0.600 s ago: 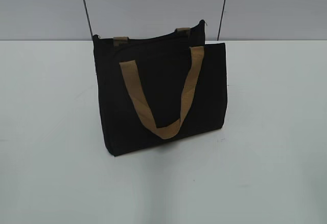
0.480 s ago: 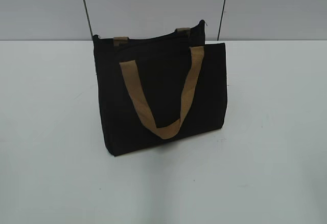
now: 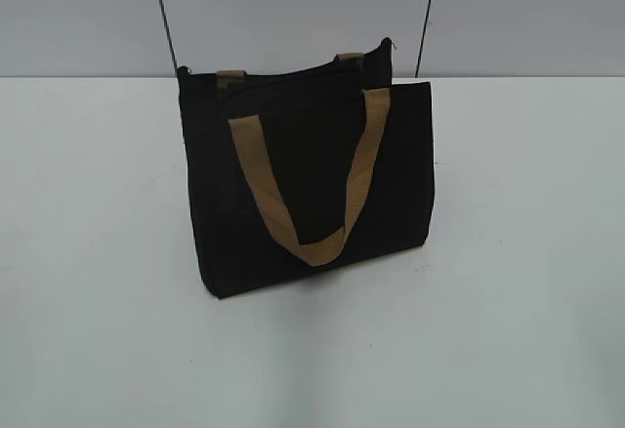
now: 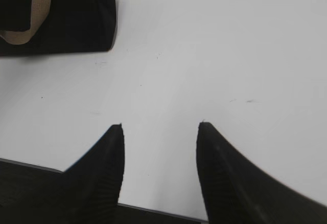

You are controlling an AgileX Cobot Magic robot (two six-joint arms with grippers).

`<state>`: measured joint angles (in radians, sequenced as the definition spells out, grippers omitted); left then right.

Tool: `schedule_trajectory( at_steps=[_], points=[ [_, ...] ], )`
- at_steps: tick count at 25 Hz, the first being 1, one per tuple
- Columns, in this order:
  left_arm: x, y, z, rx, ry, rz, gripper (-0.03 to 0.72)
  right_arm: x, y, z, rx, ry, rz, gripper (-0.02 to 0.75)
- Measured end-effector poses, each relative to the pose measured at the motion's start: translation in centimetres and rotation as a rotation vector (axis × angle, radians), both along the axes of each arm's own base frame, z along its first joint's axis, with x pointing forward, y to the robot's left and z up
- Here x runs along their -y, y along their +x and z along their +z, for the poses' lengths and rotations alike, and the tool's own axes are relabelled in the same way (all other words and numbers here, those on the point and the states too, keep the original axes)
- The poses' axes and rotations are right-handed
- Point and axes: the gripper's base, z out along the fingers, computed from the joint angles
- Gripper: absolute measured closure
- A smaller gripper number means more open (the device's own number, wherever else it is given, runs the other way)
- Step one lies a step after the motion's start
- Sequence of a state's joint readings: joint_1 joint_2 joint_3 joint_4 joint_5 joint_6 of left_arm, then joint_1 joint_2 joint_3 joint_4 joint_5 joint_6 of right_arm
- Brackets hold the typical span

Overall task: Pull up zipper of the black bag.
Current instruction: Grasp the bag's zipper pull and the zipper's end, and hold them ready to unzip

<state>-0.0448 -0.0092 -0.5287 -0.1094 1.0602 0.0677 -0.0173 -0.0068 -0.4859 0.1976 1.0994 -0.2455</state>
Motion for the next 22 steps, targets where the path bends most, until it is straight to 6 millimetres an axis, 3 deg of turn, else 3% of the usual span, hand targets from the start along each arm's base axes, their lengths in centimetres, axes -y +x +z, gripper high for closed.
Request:
schedule_trajectory(
  at_steps=[22],
  points=[
    [0.00, 0.00, 0.00, 0.000, 0.000, 0.000, 0.449, 0.00, 0.00, 0.00, 0.000, 0.000, 0.000, 0.372]
  ],
)
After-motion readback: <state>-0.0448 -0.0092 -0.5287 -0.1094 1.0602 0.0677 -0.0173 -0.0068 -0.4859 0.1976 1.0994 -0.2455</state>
